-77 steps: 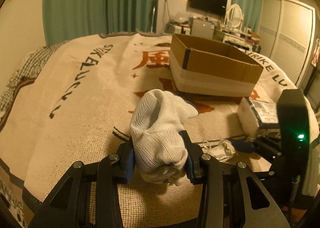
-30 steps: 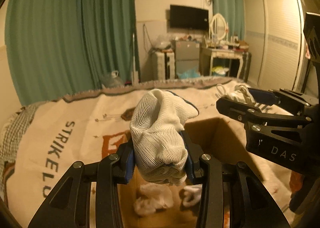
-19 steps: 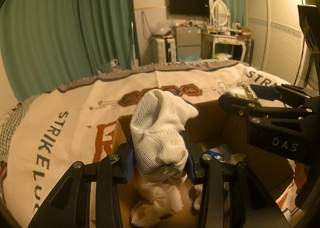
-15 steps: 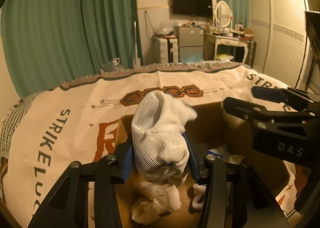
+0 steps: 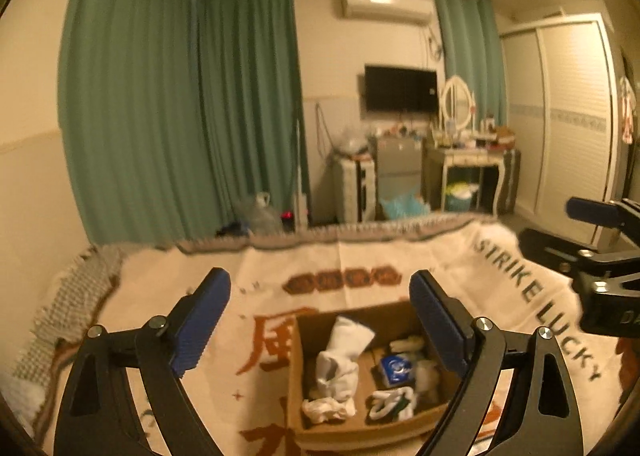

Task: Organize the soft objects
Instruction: 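Grasp the black-and-white packaged pad with the right tool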

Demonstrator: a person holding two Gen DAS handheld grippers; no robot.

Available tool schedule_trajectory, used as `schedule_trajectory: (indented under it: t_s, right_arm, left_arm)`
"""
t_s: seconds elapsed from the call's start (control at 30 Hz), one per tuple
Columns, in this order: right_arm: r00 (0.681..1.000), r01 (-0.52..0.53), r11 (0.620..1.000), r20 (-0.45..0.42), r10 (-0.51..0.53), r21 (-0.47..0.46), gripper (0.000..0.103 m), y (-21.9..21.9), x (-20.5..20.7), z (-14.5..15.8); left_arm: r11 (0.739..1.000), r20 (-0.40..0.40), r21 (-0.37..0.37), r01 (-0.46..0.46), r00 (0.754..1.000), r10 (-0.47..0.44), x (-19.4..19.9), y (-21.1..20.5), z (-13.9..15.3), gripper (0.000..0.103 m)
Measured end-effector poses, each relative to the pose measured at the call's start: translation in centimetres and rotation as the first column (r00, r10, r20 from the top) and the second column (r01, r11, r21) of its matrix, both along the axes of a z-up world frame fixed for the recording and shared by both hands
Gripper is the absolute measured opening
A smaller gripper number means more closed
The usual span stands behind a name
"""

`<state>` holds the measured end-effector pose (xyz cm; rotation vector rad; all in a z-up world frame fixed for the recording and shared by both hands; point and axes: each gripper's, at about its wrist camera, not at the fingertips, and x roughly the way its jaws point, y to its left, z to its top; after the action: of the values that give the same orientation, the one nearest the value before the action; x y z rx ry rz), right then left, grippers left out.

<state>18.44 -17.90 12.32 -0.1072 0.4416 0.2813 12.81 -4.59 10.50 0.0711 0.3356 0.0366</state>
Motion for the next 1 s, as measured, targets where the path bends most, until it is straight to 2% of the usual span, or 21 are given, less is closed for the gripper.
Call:
schedule_trajectory:
  t_s: [0.13,0.23,0.33,0.47,0.63,0.8,0.9,1.0]
  right_arm:
    - [0.999,0.005,1.000,0.052,-0.005,-0.002,0.096,-1.5,-5.7,4.3]
    - [0.996,0.010,1.000,0.084,-0.008,-0.013,0.103,-2.2,-9.6,6.2]
    - [0.995,-0.006,0.999,0.098,0.009,-0.036,0.103,-2.5,-13.1,6.9]
    - [0.995,-0.022,0.998,0.095,0.027,-0.057,0.103,-2.8,-16.3,6.0]
    - [0.999,-0.044,0.998,0.010,0.044,-0.041,0.103,-2.9,-17.4,1.7]
    - [0.994,-0.030,0.998,-0.106,0.024,-0.054,0.103,-3.3,-15.7,-4.9]
    - [0.979,-0.011,0.999,-0.202,0.000,-0.054,0.102,-3.5,-13.5,-9.9]
    - [0.959,-0.004,0.998,-0.282,-0.013,-0.060,0.097,-3.3,-11.6,-14.2]
  left_arm:
    - [1.000,0.075,-0.005,-0.001,0.997,0.001,-4.5,0.4,2.9,0.098]
    - [1.000,0.117,-0.009,-0.009,0.993,0.010,-8.0,0.8,4.3,0.098]
    - [0.999,0.139,-0.032,-0.013,0.990,0.017,-10.9,1.2,4.6,0.098]
    - [0.998,0.152,-0.055,-0.039,0.987,0.047,-13.5,1.5,3.6,0.099]
    - [0.997,0.139,-0.031,-0.064,0.988,0.067,-14.9,1.2,0.9,0.099]
    - [0.995,0.018,-0.068,-0.076,0.997,0.078,-13.3,0.8,-4.2,0.099]
    - [0.994,-0.046,-0.072,-0.087,0.995,0.084,-11.5,0.2,-7.3,0.099]
    - [0.992,-0.096,-0.075,-0.103,0.991,0.096,-10.2,-0.4,-10.2,0.099]
